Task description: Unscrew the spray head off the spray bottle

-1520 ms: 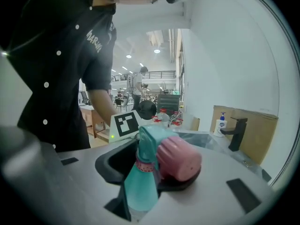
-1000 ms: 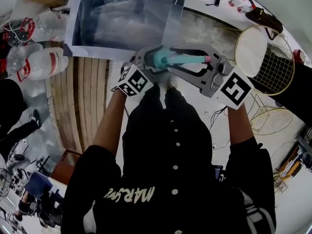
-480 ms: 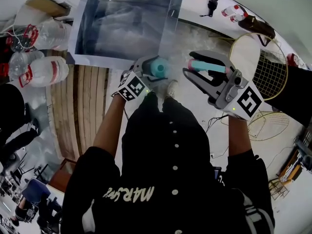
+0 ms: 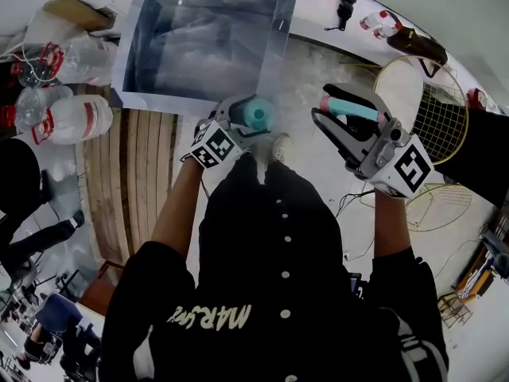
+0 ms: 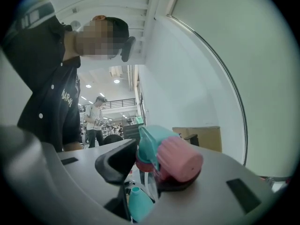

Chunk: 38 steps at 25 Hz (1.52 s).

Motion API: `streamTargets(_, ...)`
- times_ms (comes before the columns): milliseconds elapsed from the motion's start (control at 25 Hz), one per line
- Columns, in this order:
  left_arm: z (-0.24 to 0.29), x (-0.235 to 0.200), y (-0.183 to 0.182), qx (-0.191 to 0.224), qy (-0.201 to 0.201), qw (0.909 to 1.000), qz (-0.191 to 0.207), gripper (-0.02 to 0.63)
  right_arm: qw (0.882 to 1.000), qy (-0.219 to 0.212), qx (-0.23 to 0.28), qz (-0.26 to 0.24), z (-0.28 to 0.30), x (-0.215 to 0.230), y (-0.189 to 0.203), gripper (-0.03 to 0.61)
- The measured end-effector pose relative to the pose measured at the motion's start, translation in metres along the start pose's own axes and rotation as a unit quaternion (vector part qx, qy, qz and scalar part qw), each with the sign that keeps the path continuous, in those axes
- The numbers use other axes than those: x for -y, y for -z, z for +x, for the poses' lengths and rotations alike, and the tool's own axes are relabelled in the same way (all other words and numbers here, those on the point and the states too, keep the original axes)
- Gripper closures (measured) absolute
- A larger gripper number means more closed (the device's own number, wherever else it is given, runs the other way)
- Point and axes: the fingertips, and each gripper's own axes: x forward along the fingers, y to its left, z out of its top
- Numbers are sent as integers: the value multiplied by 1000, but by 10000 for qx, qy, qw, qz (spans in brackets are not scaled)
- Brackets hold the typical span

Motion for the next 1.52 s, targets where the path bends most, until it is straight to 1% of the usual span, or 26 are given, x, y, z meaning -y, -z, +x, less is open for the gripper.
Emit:
streamTargets(280,-8,-1,0,39,-78,10000,-35,209,9997,213,-68,-79,-5,5,5,416)
streamTargets(520,-35,1,4,-36,-234,9997,-28,209,9971,662,-337,-186,-19,21,20,416)
streamTargets(640,-64,0,0,76,-502,9987,-16,209,9945,958,-383,-185,-28,31,24,416)
streamTargets(760,-99,-8,-13,338,-955,9948,-107,210,9917,1195,-415,-208,-35,39,26,416)
streamTargets(800,-110,-10,-18,459,-1109,9926,-189,212,9909,1262,-419,-196,-38,41,27,416)
streamTargets(840,-121,-13,-25,617,-1260,9897,-284,259,9900,1332,-425,-187,-41,43,28,416)
streamTargets(880,-132,-17,-33,815,-1411,9859,-372,400,9889,1405,-435,-188,-44,44,28,416)
streamTargets(920,-142,-20,-44,1041,-1570,9812,-425,484,9878,1477,-449,-202,-46,45,29,416)
streamTargets(960,-153,-25,-56,1256,-1755,9756,-413,509,9868,1538,-461,-220,-48,46,28,416)
streamTargets(1000,-162,-30,-68,1412,-1989,9693,-314,537,9860,1584,-464,-229,-50,46,28,416)
streamTargets(1040,-172,-36,-80,1475,-2261,9628,-146,583,9856,1614,-454,-222,-52,47,26,416)
streamTargets(1120,-187,-46,-103,1467,-2710,9512,140,588,9851,1661,-387,-205,-54,48,19,416)
streamTargets(1160,-192,-50,-116,1503,-2826,9472,207,589,9846,1698,-347,-215,-55,49,15,416)
streamTargets(1240,-200,-57,-138,1562,-2940,9426,241,589,9826,1816,-287,-277,-59,52,7,416)
streamTargets(1320,-208,-63,-150,1612,-3073,9378,130,588,9798,1955,-237,-354,-64,53,2,416)
streamTargets(1440,-226,-73,-165,1834,-3359,9238,-151,589,9748,2167,-183,-496,-71,58,-3,416)
streamTargets(1520,-236,-77,-170,1798,-3517,9184,-239,589,9709,2314,-167,-596,-77,62,-5,416)
